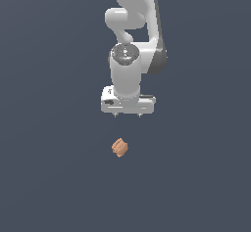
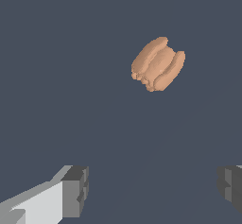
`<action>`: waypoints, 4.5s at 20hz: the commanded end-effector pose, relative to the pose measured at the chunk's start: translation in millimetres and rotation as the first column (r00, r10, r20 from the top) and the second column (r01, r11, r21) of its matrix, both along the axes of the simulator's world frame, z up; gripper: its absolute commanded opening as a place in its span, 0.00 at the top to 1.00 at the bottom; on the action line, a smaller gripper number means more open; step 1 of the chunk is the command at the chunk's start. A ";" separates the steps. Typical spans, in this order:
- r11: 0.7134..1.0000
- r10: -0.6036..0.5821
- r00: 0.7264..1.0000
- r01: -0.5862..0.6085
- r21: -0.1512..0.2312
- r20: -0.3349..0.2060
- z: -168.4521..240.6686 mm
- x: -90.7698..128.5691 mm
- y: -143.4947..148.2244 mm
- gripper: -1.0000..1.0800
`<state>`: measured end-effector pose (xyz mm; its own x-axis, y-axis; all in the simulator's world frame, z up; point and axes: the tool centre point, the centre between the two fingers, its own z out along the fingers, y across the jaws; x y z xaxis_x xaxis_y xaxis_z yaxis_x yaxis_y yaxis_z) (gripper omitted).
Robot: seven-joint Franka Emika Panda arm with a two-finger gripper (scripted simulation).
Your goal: Pick up the object and move it to a goal position.
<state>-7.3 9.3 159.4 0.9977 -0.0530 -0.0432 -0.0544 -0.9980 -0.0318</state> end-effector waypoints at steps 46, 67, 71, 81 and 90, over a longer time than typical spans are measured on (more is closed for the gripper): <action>0.828 -0.559 0.829 0.560 -0.028 0.033 -57.4 84.4 -29.8 0.04; 0.779 -0.625 0.779 0.627 -0.034 0.041 -101.3 93.5 -34.6 0.04; 0.777 -0.627 0.778 0.628 -0.034 0.041 -117.4 93.3 -34.8 0.04; 0.777 -0.627 0.778 0.628 -0.034 0.041 -119.1 94.7 -34.8 1.00; 0.777 -0.627 0.778 0.628 -0.034 0.041 -116.6 94.3 -35.9 1.00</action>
